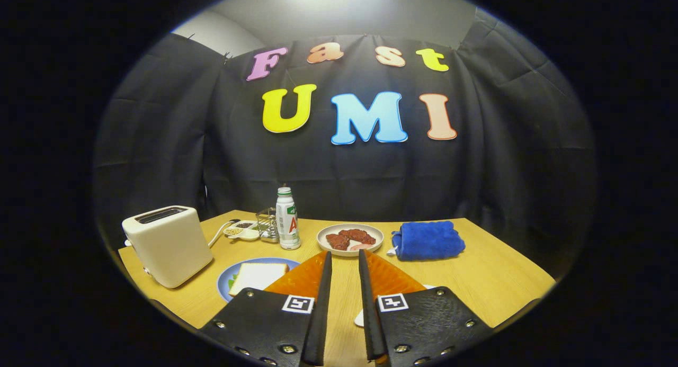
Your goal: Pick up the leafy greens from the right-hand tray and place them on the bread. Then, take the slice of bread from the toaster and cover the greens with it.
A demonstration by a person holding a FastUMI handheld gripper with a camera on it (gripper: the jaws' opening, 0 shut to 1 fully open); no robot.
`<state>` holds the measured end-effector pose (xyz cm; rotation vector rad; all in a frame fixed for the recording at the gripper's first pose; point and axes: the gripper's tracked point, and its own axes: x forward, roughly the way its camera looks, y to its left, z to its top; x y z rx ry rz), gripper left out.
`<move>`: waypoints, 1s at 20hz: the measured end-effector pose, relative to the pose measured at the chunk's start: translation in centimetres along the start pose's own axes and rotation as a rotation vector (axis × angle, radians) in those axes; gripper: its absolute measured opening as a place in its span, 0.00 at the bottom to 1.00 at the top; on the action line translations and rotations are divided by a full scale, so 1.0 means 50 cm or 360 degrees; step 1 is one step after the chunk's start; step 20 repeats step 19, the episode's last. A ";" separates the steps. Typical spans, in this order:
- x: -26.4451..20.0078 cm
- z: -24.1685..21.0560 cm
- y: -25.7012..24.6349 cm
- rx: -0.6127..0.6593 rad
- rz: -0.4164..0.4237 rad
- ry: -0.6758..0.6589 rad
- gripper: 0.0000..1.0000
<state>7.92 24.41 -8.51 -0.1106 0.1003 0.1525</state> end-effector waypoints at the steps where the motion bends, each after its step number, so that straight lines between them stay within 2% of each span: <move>1: -0.005 0.006 -0.024 -0.0009 -0.0021 -0.0030 0.30; 8: -0.022 0.004 -0.212 -0.0001 -0.0147 -0.0054 0.30; 11: -0.025 -0.016 -0.277 -0.0037 -0.0139 -0.0035 0.29; 12: -0.024 -0.025 -0.284 -0.0036 -0.0077 -0.0026 0.47; 14: -0.020 -0.037 -0.318 -0.0056 -0.0050 -0.0030 0.83; 16: -0.019 -0.033 -0.363 -0.0117 -0.0085 -0.0076 0.94; 20: -0.017 -0.010 -0.396 -0.0111 -0.0059 -0.0186 0.94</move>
